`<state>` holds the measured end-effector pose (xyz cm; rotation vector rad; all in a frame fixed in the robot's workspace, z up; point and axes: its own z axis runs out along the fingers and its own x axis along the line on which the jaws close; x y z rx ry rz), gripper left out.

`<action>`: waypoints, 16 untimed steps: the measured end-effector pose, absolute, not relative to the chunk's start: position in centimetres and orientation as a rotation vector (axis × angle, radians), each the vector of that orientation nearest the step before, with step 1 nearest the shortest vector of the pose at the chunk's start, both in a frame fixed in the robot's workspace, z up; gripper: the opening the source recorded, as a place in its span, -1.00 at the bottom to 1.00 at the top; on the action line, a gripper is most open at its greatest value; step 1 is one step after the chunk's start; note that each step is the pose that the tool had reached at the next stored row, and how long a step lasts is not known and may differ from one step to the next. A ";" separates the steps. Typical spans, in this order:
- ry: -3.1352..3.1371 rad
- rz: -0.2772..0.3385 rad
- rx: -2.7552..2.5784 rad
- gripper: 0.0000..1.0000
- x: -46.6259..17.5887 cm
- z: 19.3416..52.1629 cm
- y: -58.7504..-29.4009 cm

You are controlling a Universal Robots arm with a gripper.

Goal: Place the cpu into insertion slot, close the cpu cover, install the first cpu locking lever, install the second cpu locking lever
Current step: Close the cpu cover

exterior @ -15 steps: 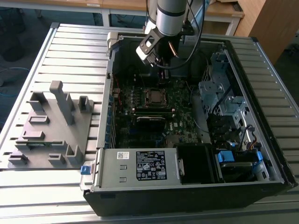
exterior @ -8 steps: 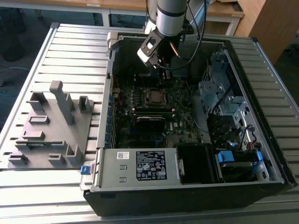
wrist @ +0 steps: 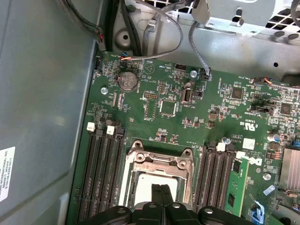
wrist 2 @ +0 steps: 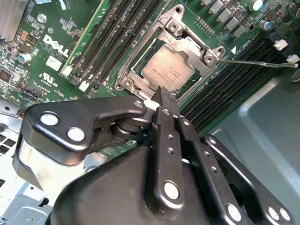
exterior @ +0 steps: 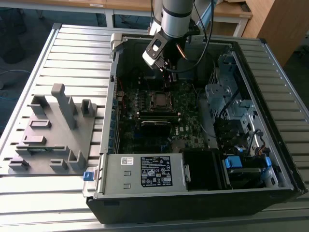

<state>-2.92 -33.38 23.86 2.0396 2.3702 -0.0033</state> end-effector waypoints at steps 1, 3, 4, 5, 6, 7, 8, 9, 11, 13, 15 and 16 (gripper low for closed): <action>2.371 -0.003 2.039 -0.80 -2.9 23.9 -33.4; 2.381 -0.003 2.027 -0.80 -2.9 23.9 -33.4; 2.391 -0.003 2.015 -0.80 -2.9 23.9 -33.4; 2.403 -0.003 2.000 -0.80 -2.9 23.8 -33.4; 2.417 -0.003 1.984 -0.80 -2.9 23.8 -33.4; 2.433 -0.002 1.965 -0.80 -2.9 23.8 -33.4; 2.448 -0.002 1.946 -0.80 -2.9 23.8 -33.4; 2.463 -0.002 1.926 -0.80 -2.9 23.8 -33.4; 2.490 -0.002 1.892 -0.80 -2.9 23.8 -33.4; 2.496 -0.002 1.883 -0.80 -2.9 23.8 -33.4; 2.496 -0.002 1.883 -0.80 -2.9 23.8 -33.4; 2.496 -0.002 1.883 -0.80 -2.9 23.8 -33.4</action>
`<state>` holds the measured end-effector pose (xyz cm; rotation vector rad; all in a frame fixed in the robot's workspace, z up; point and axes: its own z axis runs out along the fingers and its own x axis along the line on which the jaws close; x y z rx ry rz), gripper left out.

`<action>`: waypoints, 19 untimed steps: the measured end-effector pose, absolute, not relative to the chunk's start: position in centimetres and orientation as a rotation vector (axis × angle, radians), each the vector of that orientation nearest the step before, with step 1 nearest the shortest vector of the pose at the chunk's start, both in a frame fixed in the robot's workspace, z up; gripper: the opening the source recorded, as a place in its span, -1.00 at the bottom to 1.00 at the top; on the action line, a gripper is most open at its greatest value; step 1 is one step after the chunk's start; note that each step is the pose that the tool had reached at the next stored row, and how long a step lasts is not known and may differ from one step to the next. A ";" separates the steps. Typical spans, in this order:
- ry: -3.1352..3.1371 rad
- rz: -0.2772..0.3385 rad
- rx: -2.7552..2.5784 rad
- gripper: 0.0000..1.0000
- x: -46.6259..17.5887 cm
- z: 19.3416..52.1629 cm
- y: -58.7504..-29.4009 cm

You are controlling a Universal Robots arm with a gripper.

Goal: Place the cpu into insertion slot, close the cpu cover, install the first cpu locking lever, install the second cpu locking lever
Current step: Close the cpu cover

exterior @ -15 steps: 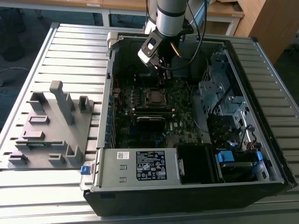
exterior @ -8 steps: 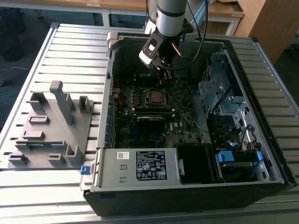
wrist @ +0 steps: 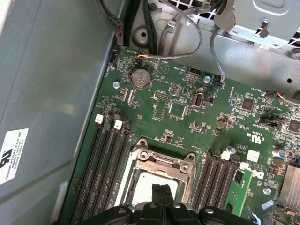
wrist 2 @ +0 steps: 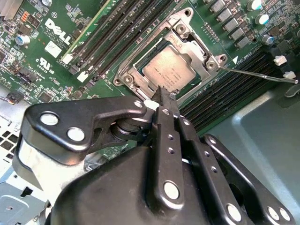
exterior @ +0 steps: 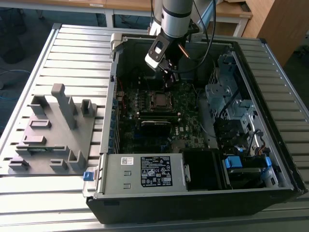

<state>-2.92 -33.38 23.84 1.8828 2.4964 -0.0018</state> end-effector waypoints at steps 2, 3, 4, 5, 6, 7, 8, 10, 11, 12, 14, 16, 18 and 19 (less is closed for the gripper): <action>2.496 -0.002 1.883 -0.80 -2.9 23.8 -33.4; 2.496 -0.002 1.883 -0.80 -2.9 23.8 -33.4; 2.496 -0.002 1.883 -0.80 -2.9 23.8 -33.4; 2.496 -0.002 1.883 -0.80 -2.9 23.8 -33.4; 2.497 -0.002 1.883 -0.80 -2.9 23.8 -33.4; 2.497 -0.002 1.883 -0.80 -2.9 23.8 -33.4; 2.497 -0.002 1.883 -0.80 -2.9 23.8 -33.4; 2.497 -0.002 1.881 -0.80 -2.9 23.8 -33.4; 2.500 -0.002 1.878 -0.80 -2.9 23.8 -33.4; 2.506 -0.001 1.870 -0.80 -2.9 23.8 -33.4; 2.524 -0.001 1.845 -0.80 -2.9 23.8 -33.4; 2.534 -0.001 1.831 -0.80 -2.9 23.8 -33.4; 2.534 -0.001 1.831 -0.80 -2.9 23.8 -33.4; 2.535 -0.001 1.831 -0.80 -2.9 23.8 -33.4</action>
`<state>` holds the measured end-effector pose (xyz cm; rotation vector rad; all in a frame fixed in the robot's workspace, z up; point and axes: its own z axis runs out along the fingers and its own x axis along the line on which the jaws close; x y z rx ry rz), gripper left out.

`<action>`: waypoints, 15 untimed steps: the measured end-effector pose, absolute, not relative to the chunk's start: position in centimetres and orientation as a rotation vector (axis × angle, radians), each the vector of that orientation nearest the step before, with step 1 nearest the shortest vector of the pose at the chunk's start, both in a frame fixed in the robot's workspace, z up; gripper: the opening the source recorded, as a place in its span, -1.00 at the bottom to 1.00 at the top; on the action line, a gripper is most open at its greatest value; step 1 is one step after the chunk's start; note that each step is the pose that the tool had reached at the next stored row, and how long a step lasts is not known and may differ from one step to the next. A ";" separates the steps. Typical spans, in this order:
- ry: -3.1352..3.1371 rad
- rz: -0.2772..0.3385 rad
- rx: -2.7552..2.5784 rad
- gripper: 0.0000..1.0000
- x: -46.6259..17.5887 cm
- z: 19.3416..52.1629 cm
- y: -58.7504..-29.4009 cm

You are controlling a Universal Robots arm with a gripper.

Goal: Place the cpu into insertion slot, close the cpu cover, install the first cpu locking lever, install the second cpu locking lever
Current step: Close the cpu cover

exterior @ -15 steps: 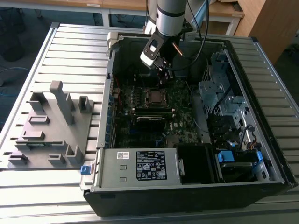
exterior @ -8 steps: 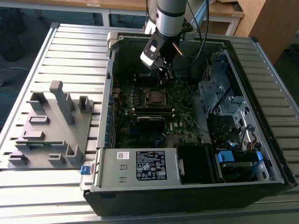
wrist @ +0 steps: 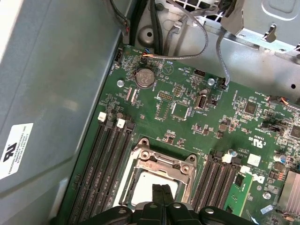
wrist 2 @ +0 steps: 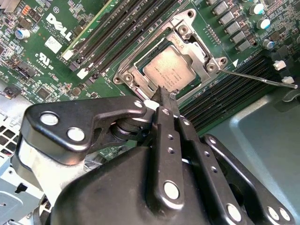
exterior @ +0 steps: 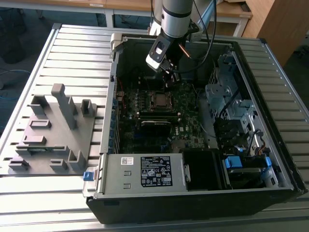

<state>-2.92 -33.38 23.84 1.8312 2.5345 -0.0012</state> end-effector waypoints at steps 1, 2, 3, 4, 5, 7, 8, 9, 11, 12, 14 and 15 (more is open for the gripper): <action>2.535 -0.001 1.831 -0.80 -2.9 23.8 -33.4; 2.535 -0.001 1.831 -0.80 -2.9 23.8 -33.4; 2.535 -0.001 1.831 -0.80 -2.9 23.8 -33.4; 2.535 -0.001 1.831 -0.80 -2.9 23.8 -33.4; 2.535 -0.001 1.831 -0.80 -2.9 23.8 -33.4; 2.535 -0.001 1.831 -0.80 -2.9 23.8 -33.4; 2.535 -0.001 1.831 -0.80 -2.9 23.8 -33.4; 2.537 -0.001 1.828 -0.80 -2.9 23.8 -33.4; 2.548 -0.001 1.813 -0.80 -2.9 23.8 -33.4; 2.556 -0.001 1.800 -0.80 -2.9 23.8 -33.4; 2.577 -0.001 1.771 -0.80 -2.9 23.8 -33.4; 2.590 0.000 1.753 -0.80 -2.9 23.8 -33.4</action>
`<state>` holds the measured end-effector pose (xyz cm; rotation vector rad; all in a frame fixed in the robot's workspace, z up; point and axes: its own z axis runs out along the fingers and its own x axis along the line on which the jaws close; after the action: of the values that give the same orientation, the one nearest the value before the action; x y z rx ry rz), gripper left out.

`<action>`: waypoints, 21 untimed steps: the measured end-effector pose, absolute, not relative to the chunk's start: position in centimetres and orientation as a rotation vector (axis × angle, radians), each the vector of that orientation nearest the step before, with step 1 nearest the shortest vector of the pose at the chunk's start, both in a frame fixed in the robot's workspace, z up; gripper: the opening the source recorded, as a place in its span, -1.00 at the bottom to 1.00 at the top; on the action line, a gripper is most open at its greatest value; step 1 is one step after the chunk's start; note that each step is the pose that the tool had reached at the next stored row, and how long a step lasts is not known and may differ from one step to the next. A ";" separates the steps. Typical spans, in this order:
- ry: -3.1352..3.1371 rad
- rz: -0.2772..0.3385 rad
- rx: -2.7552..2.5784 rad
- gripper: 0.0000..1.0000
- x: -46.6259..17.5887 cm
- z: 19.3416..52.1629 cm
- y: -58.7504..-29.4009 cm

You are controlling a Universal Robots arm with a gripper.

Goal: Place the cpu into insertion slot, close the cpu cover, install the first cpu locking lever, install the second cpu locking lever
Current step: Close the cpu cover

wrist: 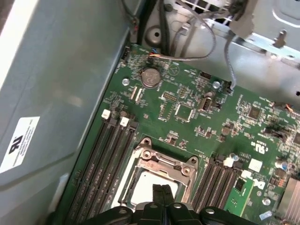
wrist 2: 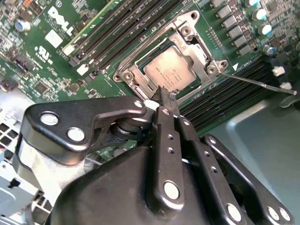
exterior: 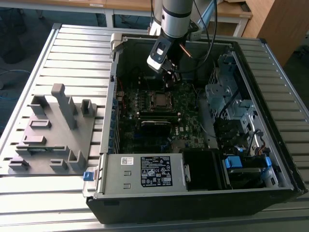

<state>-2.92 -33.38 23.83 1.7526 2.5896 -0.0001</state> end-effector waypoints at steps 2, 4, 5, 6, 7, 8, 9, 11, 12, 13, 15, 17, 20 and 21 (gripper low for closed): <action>2.614 0.001 1.717 -0.80 -2.9 23.8 -33.4; 2.621 0.001 1.707 -0.80 -2.9 23.8 -33.4; 2.621 0.001 1.706 -0.80 -2.9 23.8 -33.4; 2.621 0.001 1.706 -0.80 -2.9 23.8 -33.4; 2.621 0.001 1.706 -0.80 -2.9 23.8 -33.4; 2.621 0.001 1.706 -0.80 -2.9 23.8 -33.4; 2.621 0.001 1.706 -0.80 -2.9 23.8 -33.4; 2.621 0.001 1.706 -0.80 -2.9 23.8 -33.4; 2.622 0.001 1.704 -0.80 -2.9 23.8 -33.4; 2.625 0.001 1.699 -0.80 -2.9 23.8 -33.4; 2.639 0.001 1.678 -0.80 -2.9 23.8 -33.4; 2.657 0.002 1.649 -0.80 -2.9 23.8 -33.4; 2.690 0.003 1.595 -0.80 -2.9 23.8 -33.4; 2.703 0.003 1.574 -0.80 -2.9 23.8 -33.4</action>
<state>-2.92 -33.38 23.81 1.5742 2.7027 0.0032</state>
